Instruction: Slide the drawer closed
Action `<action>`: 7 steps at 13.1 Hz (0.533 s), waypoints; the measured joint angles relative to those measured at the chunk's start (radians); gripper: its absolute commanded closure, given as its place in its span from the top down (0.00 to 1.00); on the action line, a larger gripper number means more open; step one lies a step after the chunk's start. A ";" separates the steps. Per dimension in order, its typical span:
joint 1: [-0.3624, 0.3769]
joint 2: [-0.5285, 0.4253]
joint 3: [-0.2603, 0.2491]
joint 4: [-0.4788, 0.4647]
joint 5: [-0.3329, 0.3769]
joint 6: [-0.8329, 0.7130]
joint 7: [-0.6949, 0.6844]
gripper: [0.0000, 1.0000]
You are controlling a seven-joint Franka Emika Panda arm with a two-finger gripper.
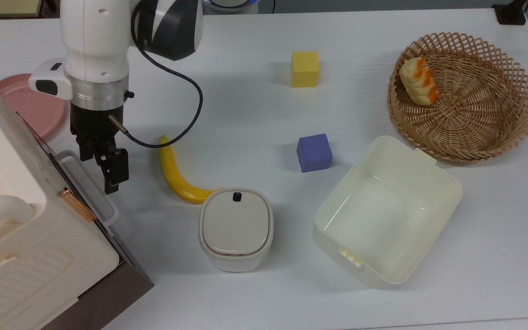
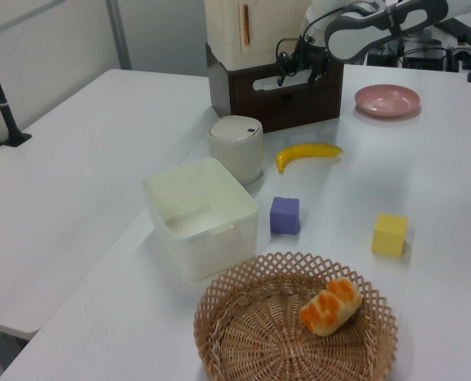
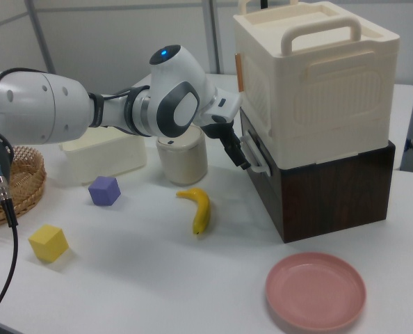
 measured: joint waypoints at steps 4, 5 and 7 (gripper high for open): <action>0.000 -0.011 0.000 0.001 -0.003 0.013 -0.026 1.00; 0.000 -0.019 0.000 0.001 -0.011 0.014 -0.050 1.00; 0.027 -0.073 0.001 -0.008 -0.013 -0.076 -0.128 1.00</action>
